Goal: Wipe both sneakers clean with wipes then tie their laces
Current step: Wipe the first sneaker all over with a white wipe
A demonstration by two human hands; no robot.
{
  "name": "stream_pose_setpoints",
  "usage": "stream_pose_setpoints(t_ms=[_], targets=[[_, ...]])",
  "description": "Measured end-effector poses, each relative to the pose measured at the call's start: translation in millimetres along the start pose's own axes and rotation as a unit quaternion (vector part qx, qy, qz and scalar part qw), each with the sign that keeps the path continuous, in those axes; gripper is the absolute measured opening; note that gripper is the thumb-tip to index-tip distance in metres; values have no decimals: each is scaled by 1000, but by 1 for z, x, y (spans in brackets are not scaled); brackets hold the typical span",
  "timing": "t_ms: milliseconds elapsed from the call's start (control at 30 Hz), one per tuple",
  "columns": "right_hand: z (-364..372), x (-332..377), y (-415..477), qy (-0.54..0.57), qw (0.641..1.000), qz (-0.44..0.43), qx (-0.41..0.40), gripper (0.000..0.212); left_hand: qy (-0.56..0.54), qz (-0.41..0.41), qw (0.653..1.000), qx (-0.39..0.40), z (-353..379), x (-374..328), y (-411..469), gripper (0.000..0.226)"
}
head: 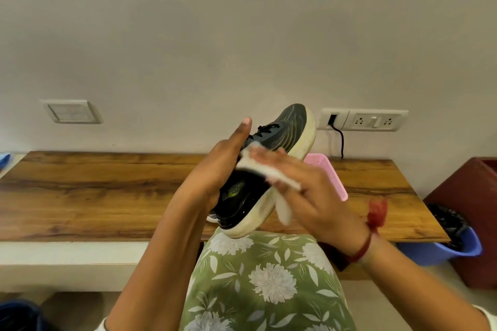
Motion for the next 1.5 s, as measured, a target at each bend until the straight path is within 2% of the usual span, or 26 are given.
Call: stream_pose_setpoints(t_ms=[67, 133, 233, 300, 367, 500, 667, 800, 933, 1067, 1200, 1333, 1433, 1500], targets=[[-23, 2, 7, 95, 982, 32, -162, 31, -3, -15, 1000, 18, -2, 4, 0, 63], [-44, -1, 12, 28, 973, 18, -230, 27, -19, -39, 999, 20, -5, 4, -1, 67], [-44, -12, 14, -137, 976, 36, -165, 34, -22, -34, 999, 20, -5, 6, 1, 65], [-29, -22, 10, -201, 972, 66, -102, 42, -22, -27, 999, 26, -3, 5, 1, 67], [-14, -24, 6, -238, 969, 52, -47, 50, -28, -20, 999, 25, -4, 5, 0, 68], [-10, -21, 3, -278, 958, -9, 65, 48, -36, -18, 999, 18, -8, 7, 0, 68], [-24, -18, 5, -343, 939, 21, 23, 47, -9, -16, 1000, 17, -6, 6, 1, 70], [-11, -14, 0, -325, 943, -13, 64, 45, -9, -4, 1000, -4, -8, 6, 1, 68], [-30, -14, 11, -355, 934, 33, 20, 49, -15, -8, 1000, -3, -8, 6, 0, 65], [-12, -9, 6, -337, 939, -16, 66, 44, -32, -6, 999, -7, -9, 7, -1, 71], [-29, -12, 13, -359, 932, 36, 34, 46, -25, -6, 1000, -1, -6, 5, -5, 70], [-14, -11, 8, -323, 943, 2, 75, 44, -16, -1, 1000, -17, -8, 1, -5, 71], [-23, -12, 14, -301, 953, 29, 32, 49, -17, 3, 1000, -16, -8, 0, -6, 65], [-15, -11, 13, -257, 965, 32, 37, 49, -20, 10, 1000, -16, -6, 0, -6, 66]])
Point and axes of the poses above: each hand's wrist, its own y-axis towards the middle knuckle, its own z-axis out of the palm, x = y × z, the point moved 1 cm from there along y, towards the middle knuckle, and after that the axes turned 12 degrees about y, right-handed, at the moved point
